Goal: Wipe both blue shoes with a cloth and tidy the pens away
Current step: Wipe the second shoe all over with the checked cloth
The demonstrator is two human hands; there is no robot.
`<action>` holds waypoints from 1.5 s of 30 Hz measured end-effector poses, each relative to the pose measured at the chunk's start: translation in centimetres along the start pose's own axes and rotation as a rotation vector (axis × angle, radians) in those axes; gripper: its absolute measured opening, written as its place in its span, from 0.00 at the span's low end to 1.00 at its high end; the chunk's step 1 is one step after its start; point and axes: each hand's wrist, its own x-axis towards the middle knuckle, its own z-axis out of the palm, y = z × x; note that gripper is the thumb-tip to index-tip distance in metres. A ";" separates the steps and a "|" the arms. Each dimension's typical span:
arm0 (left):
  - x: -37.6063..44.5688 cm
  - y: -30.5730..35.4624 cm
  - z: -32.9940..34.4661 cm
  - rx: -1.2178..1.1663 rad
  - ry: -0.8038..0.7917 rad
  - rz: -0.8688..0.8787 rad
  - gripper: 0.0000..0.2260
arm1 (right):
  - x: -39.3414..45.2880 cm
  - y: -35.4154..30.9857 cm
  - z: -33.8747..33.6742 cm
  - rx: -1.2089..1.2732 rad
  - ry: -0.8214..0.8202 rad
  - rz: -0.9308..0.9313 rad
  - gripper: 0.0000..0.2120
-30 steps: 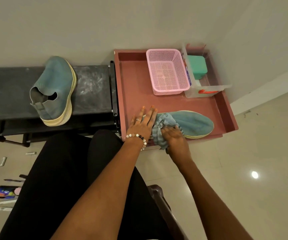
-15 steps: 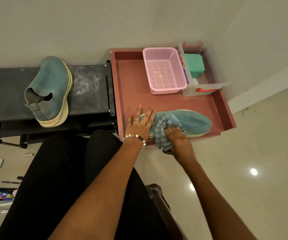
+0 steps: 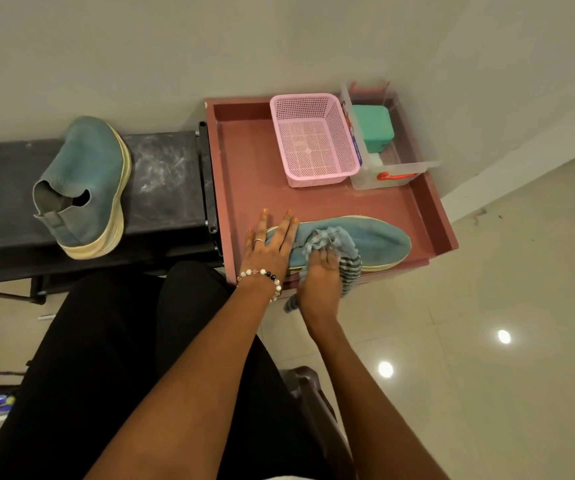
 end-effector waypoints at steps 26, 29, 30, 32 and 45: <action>0.3 -0.3 0.3 0.042 0.009 0.031 0.35 | 2.0 10.9 -4.8 0.087 -0.092 -0.372 0.32; 0.3 -0.2 0.1 0.042 0.014 0.026 0.39 | 1.9 12.7 -4.1 0.049 -0.006 -0.177 0.21; 0.2 -0.2 0.1 0.045 0.022 0.025 0.38 | 1.6 12.0 -3.2 0.062 0.023 -0.105 0.21; 0.2 0.0 0.1 0.049 0.019 0.022 0.38 | 0.6 8.2 -1.8 0.087 0.116 0.080 0.20; 0.3 -0.3 0.2 0.022 -0.003 0.026 0.41 | 0.7 5.7 -1.8 0.086 -0.098 -0.509 0.40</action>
